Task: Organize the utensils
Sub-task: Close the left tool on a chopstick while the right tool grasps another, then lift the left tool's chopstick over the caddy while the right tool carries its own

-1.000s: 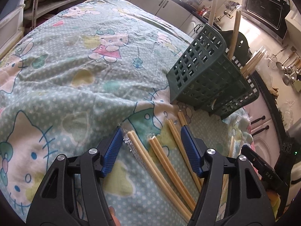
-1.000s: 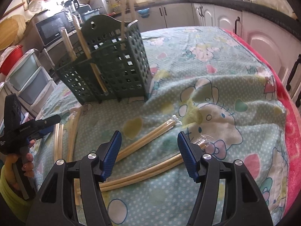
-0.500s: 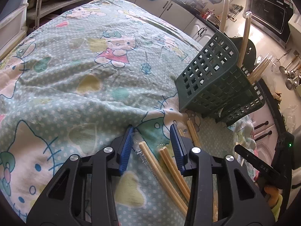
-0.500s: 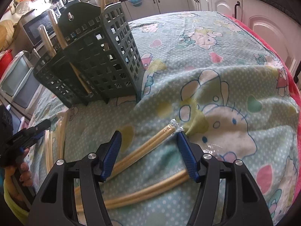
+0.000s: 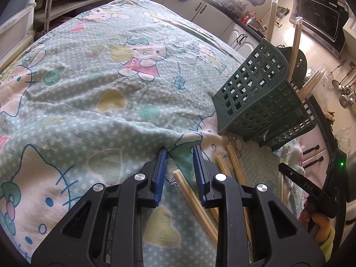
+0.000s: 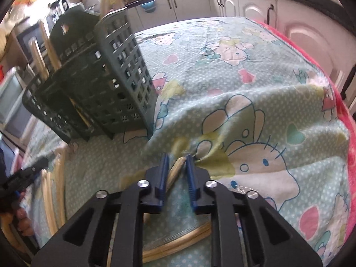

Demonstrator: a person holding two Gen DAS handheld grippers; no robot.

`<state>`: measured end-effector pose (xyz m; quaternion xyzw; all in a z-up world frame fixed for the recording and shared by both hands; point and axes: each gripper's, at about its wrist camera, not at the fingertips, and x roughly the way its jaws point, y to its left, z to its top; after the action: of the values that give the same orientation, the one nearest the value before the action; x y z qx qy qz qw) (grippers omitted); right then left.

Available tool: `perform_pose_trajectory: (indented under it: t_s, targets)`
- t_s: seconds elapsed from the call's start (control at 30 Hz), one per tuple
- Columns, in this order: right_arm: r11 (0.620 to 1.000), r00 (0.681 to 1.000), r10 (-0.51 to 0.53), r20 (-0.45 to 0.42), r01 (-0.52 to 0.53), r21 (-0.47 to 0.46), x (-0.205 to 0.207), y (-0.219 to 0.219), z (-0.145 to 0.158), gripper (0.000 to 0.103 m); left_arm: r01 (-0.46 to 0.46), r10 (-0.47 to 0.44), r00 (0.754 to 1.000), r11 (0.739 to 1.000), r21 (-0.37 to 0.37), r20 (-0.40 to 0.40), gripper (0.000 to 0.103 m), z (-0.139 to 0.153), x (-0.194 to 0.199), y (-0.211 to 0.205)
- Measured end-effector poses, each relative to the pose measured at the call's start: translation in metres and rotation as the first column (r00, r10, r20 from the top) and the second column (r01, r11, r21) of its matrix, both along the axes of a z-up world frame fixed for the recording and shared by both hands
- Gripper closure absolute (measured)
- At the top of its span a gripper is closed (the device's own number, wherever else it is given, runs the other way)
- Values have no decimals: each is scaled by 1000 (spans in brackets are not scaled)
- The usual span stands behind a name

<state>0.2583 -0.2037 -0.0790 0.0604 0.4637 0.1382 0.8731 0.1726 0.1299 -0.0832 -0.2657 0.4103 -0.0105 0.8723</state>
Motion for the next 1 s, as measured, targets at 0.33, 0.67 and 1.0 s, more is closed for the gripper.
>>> perform_pose_trajectory:
  t_s: [0.33,0.67,1.0]
  targets:
    - [989,1000,21,20,-24,146,-11,-3,19,97,-16,16,1000,999,-28,-9,101,1,-4,9]
    - [975,993,80,83,-95,201,-29,8,47,97,18,-15,998,999,-45,69,102,32,-19,2]
    - [957,964,145,223,-194,217,-47,22,99,97,80,-72,977,996,-30,201,102,87,-28,-19]
